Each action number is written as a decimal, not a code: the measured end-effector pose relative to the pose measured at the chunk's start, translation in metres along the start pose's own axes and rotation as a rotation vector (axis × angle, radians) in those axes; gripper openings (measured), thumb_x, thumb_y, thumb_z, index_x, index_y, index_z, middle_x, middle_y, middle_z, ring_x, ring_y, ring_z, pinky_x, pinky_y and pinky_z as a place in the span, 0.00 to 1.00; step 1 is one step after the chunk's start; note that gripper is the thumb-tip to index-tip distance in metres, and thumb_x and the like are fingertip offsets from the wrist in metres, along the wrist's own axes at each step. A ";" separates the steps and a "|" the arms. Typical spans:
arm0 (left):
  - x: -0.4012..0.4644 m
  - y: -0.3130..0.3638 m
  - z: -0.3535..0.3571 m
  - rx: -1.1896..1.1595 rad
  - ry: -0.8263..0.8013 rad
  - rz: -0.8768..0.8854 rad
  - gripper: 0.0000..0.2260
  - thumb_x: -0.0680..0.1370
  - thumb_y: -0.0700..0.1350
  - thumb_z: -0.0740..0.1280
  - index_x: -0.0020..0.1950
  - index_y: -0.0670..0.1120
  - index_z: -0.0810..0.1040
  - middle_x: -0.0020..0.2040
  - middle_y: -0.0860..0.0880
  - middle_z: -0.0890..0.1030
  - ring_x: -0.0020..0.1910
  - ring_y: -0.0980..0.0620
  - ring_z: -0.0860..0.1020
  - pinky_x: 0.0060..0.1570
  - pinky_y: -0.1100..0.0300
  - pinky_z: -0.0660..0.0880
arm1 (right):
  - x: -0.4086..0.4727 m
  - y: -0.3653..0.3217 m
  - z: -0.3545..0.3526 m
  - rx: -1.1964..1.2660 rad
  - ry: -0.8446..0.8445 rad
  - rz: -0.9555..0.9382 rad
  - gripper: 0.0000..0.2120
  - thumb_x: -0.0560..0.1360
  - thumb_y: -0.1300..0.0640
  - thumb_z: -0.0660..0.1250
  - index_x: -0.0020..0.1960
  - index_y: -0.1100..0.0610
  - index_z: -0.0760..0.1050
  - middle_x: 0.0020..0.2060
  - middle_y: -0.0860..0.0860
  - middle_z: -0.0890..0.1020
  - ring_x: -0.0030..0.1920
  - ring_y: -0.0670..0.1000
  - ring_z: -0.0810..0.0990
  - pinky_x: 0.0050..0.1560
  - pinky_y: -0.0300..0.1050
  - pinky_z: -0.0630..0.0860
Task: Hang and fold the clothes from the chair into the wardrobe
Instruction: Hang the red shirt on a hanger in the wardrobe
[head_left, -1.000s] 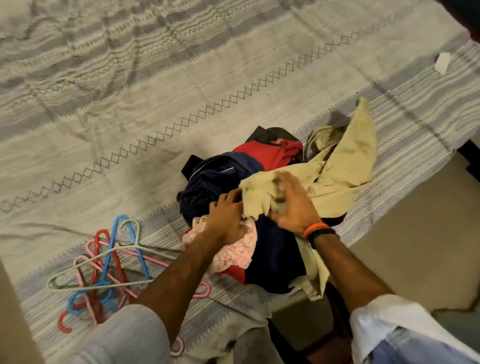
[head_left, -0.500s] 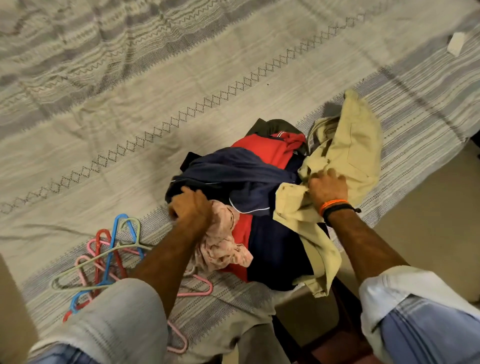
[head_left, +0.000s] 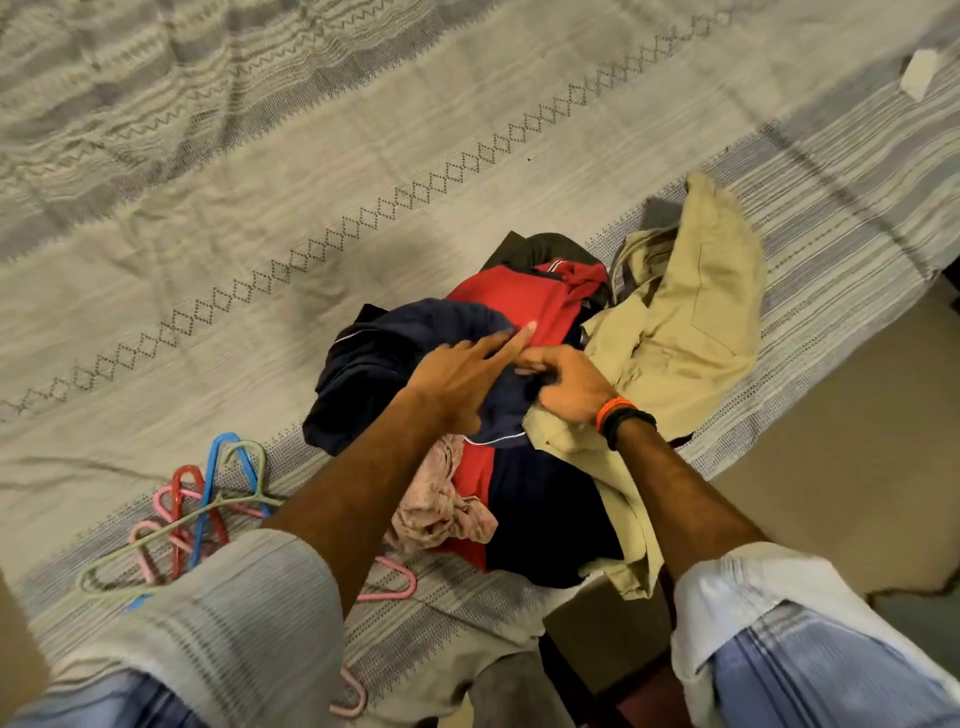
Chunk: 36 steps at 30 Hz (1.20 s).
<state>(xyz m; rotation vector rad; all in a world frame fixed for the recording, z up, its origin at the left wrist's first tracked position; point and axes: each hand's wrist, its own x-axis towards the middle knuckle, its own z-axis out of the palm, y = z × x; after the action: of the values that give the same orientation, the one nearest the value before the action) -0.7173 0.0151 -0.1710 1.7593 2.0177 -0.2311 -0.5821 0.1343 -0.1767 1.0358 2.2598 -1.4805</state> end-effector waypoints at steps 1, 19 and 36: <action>-0.001 -0.005 0.003 0.036 -0.046 -0.038 0.42 0.74 0.48 0.69 0.81 0.55 0.48 0.71 0.49 0.69 0.57 0.44 0.77 0.41 0.54 0.70 | 0.001 0.005 -0.002 0.077 0.071 0.059 0.25 0.62 0.69 0.60 0.57 0.59 0.81 0.50 0.53 0.85 0.54 0.53 0.83 0.60 0.50 0.78; -0.004 -0.016 0.015 -0.470 -0.068 -0.406 0.17 0.75 0.45 0.65 0.63 0.41 0.71 0.60 0.40 0.75 0.59 0.37 0.75 0.57 0.44 0.73 | 0.052 -0.005 0.012 0.159 0.428 0.459 0.14 0.70 0.43 0.74 0.46 0.51 0.77 0.48 0.51 0.81 0.52 0.55 0.79 0.54 0.46 0.72; -0.101 0.009 -0.056 -1.255 0.662 -0.490 0.06 0.81 0.49 0.59 0.45 0.54 0.71 0.34 0.54 0.73 0.34 0.50 0.73 0.39 0.48 0.73 | -0.091 -0.119 0.036 1.513 0.091 -0.158 0.04 0.71 0.66 0.68 0.43 0.63 0.82 0.41 0.59 0.84 0.41 0.55 0.83 0.46 0.46 0.81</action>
<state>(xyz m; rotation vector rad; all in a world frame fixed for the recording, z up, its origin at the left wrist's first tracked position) -0.7128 -0.0508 -0.0757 0.5344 2.1146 1.3279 -0.6035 0.0361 -0.0590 1.1316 0.8964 -3.2871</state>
